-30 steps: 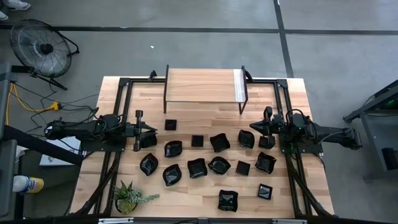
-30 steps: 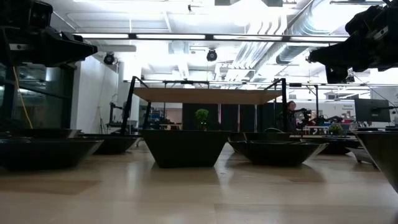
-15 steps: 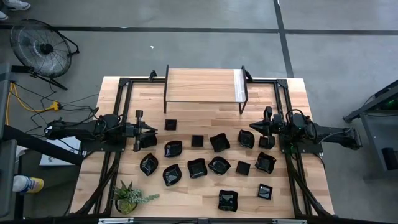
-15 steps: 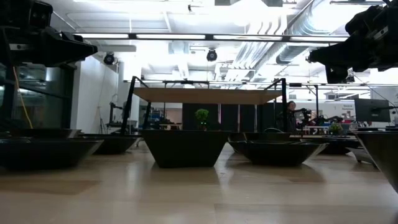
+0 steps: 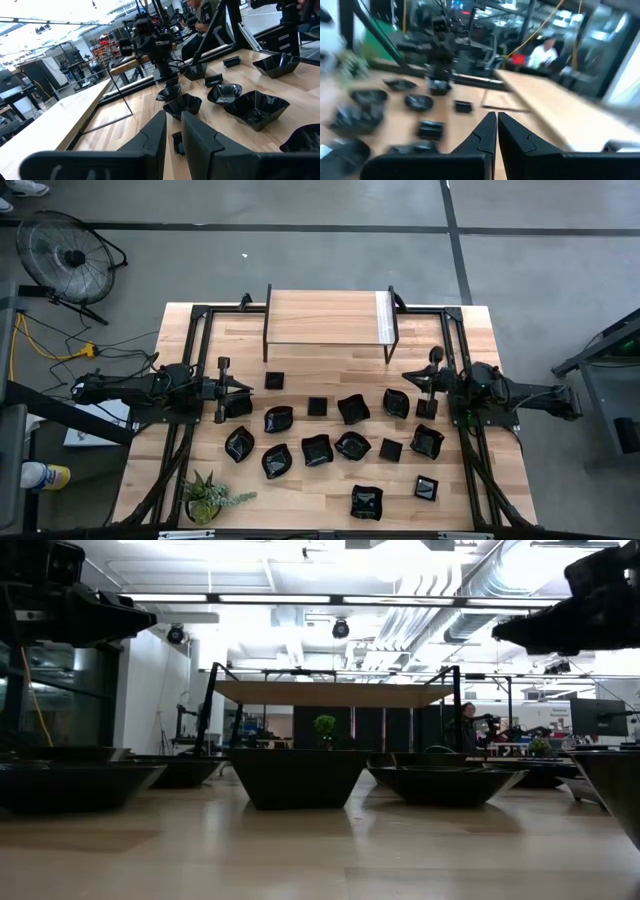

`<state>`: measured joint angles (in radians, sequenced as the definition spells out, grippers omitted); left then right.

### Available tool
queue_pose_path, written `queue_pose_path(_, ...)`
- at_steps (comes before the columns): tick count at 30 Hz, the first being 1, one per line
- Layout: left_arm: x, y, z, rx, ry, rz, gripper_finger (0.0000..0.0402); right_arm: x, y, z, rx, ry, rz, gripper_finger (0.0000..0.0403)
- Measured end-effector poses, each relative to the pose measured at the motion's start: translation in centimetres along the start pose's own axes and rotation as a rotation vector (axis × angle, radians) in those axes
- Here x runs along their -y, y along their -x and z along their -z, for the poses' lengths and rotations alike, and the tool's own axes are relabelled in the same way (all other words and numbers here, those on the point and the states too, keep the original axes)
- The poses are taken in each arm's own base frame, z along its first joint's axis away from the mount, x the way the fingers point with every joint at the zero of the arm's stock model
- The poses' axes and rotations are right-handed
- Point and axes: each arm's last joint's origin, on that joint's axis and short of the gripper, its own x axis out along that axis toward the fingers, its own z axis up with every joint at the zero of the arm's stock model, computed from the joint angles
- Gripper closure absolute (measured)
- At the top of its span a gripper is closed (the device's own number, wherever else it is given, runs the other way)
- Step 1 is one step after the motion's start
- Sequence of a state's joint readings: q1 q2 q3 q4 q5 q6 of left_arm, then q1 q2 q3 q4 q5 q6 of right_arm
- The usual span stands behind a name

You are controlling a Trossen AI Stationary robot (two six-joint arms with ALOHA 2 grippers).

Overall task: Pick & Place Mini shaped plates
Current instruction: Put the black square plate on the shelf

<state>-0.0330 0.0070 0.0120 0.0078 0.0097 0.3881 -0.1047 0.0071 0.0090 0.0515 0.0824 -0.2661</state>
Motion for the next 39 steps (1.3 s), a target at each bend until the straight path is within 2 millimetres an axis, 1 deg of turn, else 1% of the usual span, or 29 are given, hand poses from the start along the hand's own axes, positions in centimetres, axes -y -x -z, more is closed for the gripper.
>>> queue_pose_path(2, 0.0, 0.0, 0.0, 0.0, 0.0, 0.0, 0.0346, 0.1, 0.0, -0.1, 0.01, 0.073, 0.017, 0.0391)
queue_pose_path(4, 0.0, 0.0, 0.0, 0.0, 0.0, 0.0, 0.0346, 0.1, 0.0, -0.2, 0.02, 0.111, 0.025, 0.0391)
queue_pose_path(7, 0.0, 0.0, 0.0, 0.0, 0.0, 0.0, 0.0346, 0.4, 0.0, -0.7, 0.064, 0.105, 0.075, 0.0391)
queue_pose_path(8, 0.0, 0.0, 0.0, 0.0, 0.0, 0.0, 0.0346, 0.5, 0.1, -0.9, 0.073, 0.082, 0.125, 0.0391)
queue_pose_path(11, 0.0, 0.0, 0.0, 0.0, 0.0, 0.0, 0.0346, 1.3, 0.2, -1.1, 0.053, -0.018, 0.362, 0.0391)
queue_pose_path(13, 0.0, 0.0, 0.0, 0.0, 0.0, 0.0, 0.0346, 1.5, 0.3, -1.0, 0.019, -0.025, 0.448, 0.0391)
queue_pose_path(18, 0.0, 0.0, 0.0, 0.0, 0.0, 0.0, 0.0346, 1.9, -0.1, -0.7, -0.045, 0.001, 0.473, 0.0391)
queue_pose_path(21, 0.0, 0.0, 0.0, 0.0, 0.0, 0.0, 0.0346, 2.6, -0.5, -1.5, -0.088, -0.016, 0.506, 0.0391)
queue_pose_path(24, 0.0, 0.0, 0.0, 0.0, 0.0, 0.0, 0.0346, 3.2, -1.1, -1.9, -0.209, -0.055, 0.475, 0.0391)
queue_pose_path(28, 0.0, 0.0, 0.0, 0.0, 0.0, 0.0, 0.0346, 4.3, -1.9, -2.9, -0.366, -0.162, 0.443, 0.0391)
queue_pose_path(31, 0.0, 0.0, 0.0, 0.0, 0.0, 0.001, 0.0346, 4.8, -2.5, -3.2, -0.501, -0.249, 0.378, 0.0391)
queue_pose_path(35, 0.0, 0.0, 0.0, 0.0, 0.0, 0.0, 0.0346, 5.3, -3.3, -3.4, -0.602, -0.322, 0.258, 0.0391)
queue_pose_path(39, 0.0, 0.0, 0.0, 0.0, 0.0, 0.0, 0.0346, 5.7, -4.1, -3.2, -0.634, -0.417, 0.146, 0.0391)
